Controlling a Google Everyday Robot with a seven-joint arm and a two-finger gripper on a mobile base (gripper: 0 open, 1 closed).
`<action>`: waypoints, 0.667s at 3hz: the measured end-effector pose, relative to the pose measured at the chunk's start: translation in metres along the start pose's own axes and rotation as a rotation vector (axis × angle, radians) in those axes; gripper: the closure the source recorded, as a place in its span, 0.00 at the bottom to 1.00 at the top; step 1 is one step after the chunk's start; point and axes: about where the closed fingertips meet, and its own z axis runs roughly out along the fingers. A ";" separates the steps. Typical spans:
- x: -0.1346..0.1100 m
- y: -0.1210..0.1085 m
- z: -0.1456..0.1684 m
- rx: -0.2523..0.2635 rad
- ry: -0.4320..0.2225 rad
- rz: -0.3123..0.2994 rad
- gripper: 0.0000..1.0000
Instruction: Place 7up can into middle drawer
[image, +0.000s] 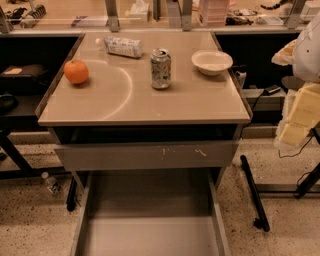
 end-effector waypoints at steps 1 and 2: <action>-0.004 -0.003 -0.001 0.015 -0.002 -0.008 0.00; -0.024 -0.026 0.005 0.043 -0.064 -0.052 0.00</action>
Offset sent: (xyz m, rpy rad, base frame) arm 0.0712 0.0368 0.0104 0.0950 -0.1250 0.1328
